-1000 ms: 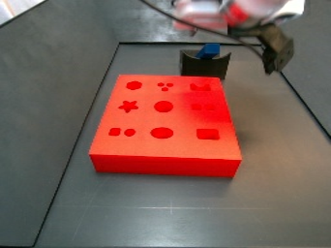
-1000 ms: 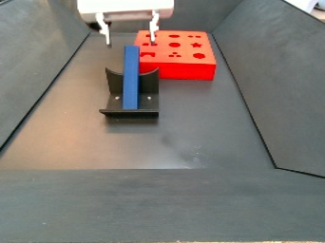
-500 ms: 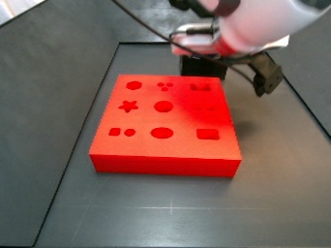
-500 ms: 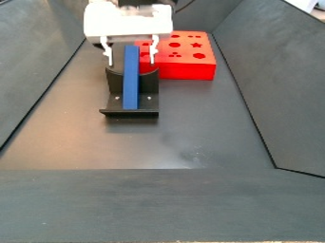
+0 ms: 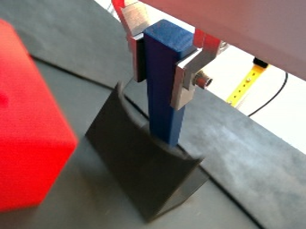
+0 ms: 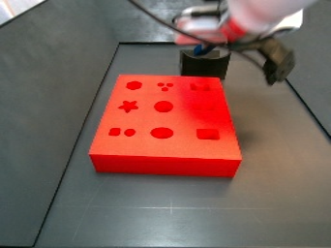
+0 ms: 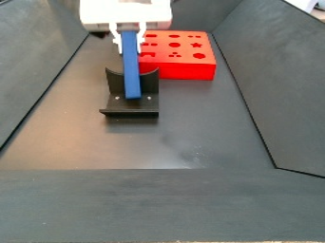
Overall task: Pick up the rectangle object. Move up. Place the rectangle object on the fixture. Regrasp the rectangle object. Move to above the board. Insert the rectangle object.
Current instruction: Move to above the board.
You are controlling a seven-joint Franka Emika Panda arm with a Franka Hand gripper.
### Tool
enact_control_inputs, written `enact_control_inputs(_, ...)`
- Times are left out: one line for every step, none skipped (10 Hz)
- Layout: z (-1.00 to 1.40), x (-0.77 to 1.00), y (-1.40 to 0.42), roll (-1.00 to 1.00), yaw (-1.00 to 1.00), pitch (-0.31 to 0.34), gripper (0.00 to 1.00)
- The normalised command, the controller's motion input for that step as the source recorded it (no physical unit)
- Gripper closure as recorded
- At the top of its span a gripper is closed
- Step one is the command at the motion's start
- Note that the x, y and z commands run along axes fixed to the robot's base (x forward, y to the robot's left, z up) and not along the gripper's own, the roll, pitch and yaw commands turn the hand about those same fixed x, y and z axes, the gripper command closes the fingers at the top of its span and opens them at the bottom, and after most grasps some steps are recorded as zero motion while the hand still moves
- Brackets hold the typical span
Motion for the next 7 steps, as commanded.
enact_control_inputs(1.00, 0.02, -0.14, -0.07, 0.08, -0.037, 1.00)
enact_control_inputs(1.00, 0.02, -0.13, -0.05, 0.05, -0.037, 1.00)
enact_control_inputs(1.00, 0.02, -0.13, -0.04, 0.03, -0.030, 1.00)
enact_control_inputs(1.00, 0.02, -0.12, -0.03, 0.00, -0.016, 1.00)
enact_control_inputs(1.00, 0.01, -0.12, -0.03, -0.01, 0.001, 1.00)
enact_control_inputs(1.00, 0.01, -0.11, -0.03, -0.01, 0.028, 1.00)
enact_control_inputs(1.00, 0.01, -0.11, -0.03, -0.01, 0.042, 1.00)
